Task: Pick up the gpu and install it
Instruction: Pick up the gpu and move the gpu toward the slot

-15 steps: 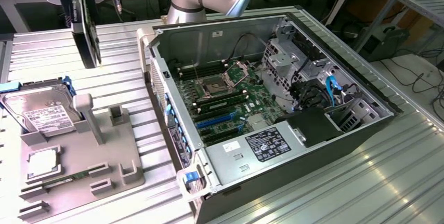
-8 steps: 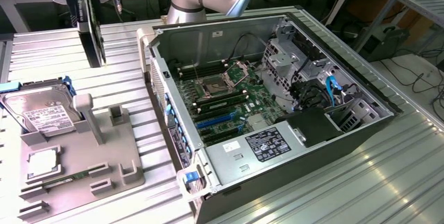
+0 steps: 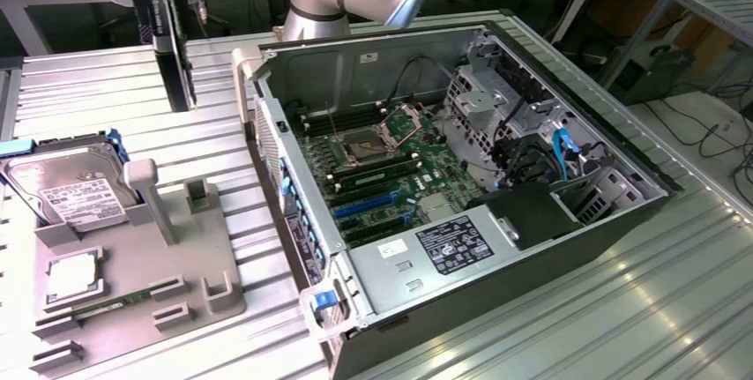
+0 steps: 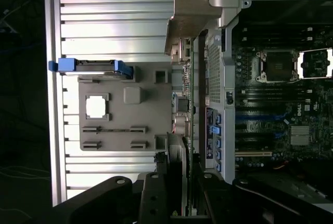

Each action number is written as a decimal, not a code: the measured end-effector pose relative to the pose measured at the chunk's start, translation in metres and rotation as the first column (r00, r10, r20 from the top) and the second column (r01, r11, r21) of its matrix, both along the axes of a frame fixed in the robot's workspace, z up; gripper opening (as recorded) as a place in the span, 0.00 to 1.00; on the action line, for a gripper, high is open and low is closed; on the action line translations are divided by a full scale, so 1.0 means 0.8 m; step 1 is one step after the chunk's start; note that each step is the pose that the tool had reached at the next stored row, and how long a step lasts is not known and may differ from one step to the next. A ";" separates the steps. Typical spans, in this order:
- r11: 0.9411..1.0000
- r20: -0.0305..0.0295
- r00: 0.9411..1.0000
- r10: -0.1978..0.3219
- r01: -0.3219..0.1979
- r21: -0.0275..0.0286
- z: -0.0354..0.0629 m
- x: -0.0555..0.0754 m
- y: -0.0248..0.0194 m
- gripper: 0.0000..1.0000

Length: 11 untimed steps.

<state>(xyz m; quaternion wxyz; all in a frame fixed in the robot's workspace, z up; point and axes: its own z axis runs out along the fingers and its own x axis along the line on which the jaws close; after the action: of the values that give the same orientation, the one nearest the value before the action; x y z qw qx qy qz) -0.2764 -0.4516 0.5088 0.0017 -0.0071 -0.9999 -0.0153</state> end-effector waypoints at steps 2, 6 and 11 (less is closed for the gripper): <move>1.000 0.000 1.000 0.000 0.000 0.000 0.000 0.002 0.0000 0.27; 1.000 0.000 1.000 0.000 0.000 0.000 0.000 0.008 0.0000 0.27; 1.000 0.000 1.000 0.001 -0.001 0.000 -0.001 0.015 0.0000 0.27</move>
<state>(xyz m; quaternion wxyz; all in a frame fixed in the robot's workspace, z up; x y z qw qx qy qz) -0.2646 -0.4516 0.5084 0.0017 -0.0068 -0.9999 -0.0153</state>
